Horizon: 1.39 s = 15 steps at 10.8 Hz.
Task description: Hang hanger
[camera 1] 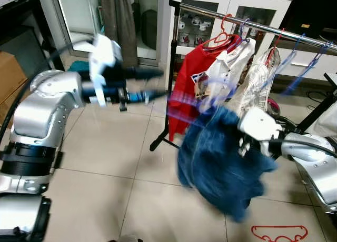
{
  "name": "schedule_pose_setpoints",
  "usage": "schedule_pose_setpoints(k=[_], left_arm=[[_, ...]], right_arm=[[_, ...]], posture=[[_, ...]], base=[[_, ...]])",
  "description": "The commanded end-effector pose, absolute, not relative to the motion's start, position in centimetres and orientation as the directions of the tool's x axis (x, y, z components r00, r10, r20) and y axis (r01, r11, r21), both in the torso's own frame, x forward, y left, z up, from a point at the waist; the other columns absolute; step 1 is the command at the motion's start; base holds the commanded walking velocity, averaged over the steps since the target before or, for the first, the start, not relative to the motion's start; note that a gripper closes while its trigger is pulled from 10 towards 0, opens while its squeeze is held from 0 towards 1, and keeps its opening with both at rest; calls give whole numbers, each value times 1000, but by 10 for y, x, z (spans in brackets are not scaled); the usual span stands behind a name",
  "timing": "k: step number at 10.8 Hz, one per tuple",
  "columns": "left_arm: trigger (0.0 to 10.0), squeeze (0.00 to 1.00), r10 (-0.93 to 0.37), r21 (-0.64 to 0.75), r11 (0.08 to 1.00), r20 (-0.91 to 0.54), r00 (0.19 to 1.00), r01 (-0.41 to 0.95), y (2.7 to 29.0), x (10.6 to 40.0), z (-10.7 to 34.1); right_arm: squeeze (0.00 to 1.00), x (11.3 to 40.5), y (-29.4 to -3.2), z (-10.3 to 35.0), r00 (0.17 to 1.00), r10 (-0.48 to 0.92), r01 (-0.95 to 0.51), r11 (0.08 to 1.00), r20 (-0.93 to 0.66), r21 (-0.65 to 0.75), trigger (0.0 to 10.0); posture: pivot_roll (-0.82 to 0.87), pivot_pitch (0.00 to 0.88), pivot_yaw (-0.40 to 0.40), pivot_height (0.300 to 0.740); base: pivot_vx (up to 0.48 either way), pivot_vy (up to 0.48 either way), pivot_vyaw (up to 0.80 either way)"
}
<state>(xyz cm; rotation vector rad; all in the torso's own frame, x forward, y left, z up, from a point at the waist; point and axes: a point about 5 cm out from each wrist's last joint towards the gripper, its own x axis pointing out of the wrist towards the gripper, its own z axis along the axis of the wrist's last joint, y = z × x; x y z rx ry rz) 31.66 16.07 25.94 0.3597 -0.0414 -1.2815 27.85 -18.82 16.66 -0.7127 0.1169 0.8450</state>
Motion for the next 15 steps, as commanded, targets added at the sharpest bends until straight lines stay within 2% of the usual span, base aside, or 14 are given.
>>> schedule_pose_setpoints(k=[1,2,3,4,7,8,9,10,12,13,14,15], left_arm=[[10000,1000,-916,311,223,-256,308,924,163,321,254],[10000,1000,-904,298,197,-314,291,934,164,321,243],[10000,671,-917,252,158,-322,237,955,155,319,235],[10000,0,-917,252,152,-325,232,956,150,320,229],[10000,0,-935,208,98,-317,162,973,130,322,215],[4863,0,-939,185,96,-309,151,978,125,322,211],[1020,0,-946,173,85,-297,134,981,118,323,206],[0,0,-949,160,68,-294,114,985,114,322,203],[0,0,-939,141,28,-336,75,990,106,321,192],[392,0,-949,107,7,-312,40,994,103,319,192],[4510,0,-968,71,-6,-252,12,997,100,316,196],[10000,0,-969,73,6,-246,24,997,101,317,198]], right_arm=[[0,278,-185,177,650,670,-720,390,-360,-574,0],[0,274,-185,177,618,677,-737,322,-400,-594,0],[0,272,-185,177,600,676,-748,285,-428,-599,0],[0,271,-183,176,591,679,-751,265,-436,-604,0],[0,266,-176,171,544,685,-773,185,-485,-606,0],[0,265,-173,169,536,686,-777,173,-492,-606,0],[0,264,-169,169,529,693,-778,166,-490,-606,0],[0,263,-166,168,522,697,-781,158,-492,-604,0],[0,263,-159,168,511,707,-782,146,-490,-605,0],[0,263,-158,168,508,708,-784,144,-490,-604,0],[0,262,-156,166,505,709,-787,143,-493,-601,0],[0,262,-156,166,505,709,-787,143,-493,-600,0]], posture=[[41,0,-38,740],[39,0,-34,740],[39,0,-34,740],[38,0,-34,740],[37,0,-34,740],[35,0,-33,740],[32,0,-30,740],[30,0,-27,740],[28,0,-21,740],[26,0,-19,740],[22,0,-14,740],[22,0,-15,740]], base=[[0,0,0],[0,0,0],[0,0,0],[0,0,0],[0,0,0],[0,0,0],[0,0,0],[0,0,0],[0,0,0],[0,0,0],[0,0,0],[0,0,0]])
